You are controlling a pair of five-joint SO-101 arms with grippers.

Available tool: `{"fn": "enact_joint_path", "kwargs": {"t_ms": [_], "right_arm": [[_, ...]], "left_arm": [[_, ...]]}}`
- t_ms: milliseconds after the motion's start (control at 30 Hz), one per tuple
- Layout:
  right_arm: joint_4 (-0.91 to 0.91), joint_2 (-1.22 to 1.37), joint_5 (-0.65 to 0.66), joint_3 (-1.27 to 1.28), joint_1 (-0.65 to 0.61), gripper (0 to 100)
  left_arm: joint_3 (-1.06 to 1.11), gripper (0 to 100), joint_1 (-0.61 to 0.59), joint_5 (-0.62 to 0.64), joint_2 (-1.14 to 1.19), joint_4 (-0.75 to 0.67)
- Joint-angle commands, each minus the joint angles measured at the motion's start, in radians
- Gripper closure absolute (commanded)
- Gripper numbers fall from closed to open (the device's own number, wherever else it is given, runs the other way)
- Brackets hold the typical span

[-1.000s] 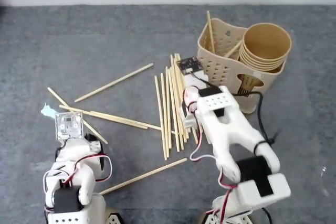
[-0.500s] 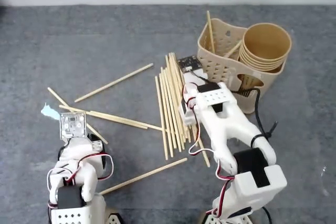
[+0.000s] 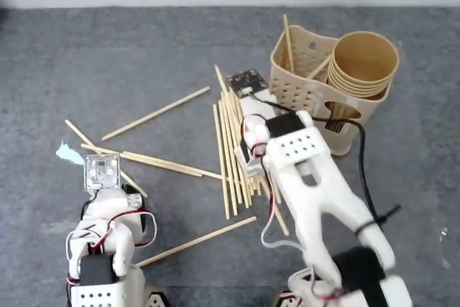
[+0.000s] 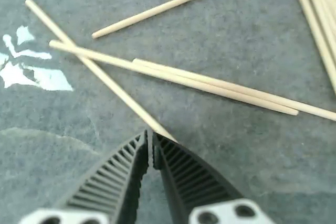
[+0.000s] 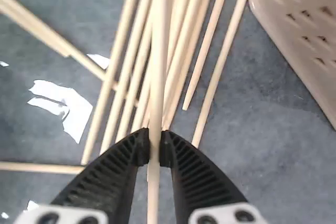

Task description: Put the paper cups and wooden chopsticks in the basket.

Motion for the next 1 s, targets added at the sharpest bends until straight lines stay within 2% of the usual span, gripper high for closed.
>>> {"fn": "enact_joint_path", "kwargs": {"t_ms": [0, 167, 367, 567, 733, 967], "right_arm": [[0.035, -0.145, 0.011, -0.043, -0.021, 99.1], [0.033, -0.239, 0.049, -0.075, -0.015, 99.1], [0.035, -0.280, 0.048, -0.270, -0.012, 99.1], [0.019, -0.225, 0.051, -0.514, 0.091, 99.1], [-0.133, -0.193, 0.052, -0.591, 0.217, 99.0], [-0.346, -0.189, 0.046, -0.588, 0.295, 99.0]], "left_arm": [[-0.005, 98, 0.015, -0.009, 0.006, -0.017], [-0.005, 98, 0.014, -0.009, 0.006, -0.017], [0.007, 98, 0.020, -0.009, 0.006, -0.021], [0.008, 98, 0.020, -0.009, 0.006, -0.021], [0.008, 98, 0.020, -0.009, 0.006, -0.021], [0.008, 98, 0.020, -0.009, 0.006, -0.021]]}}
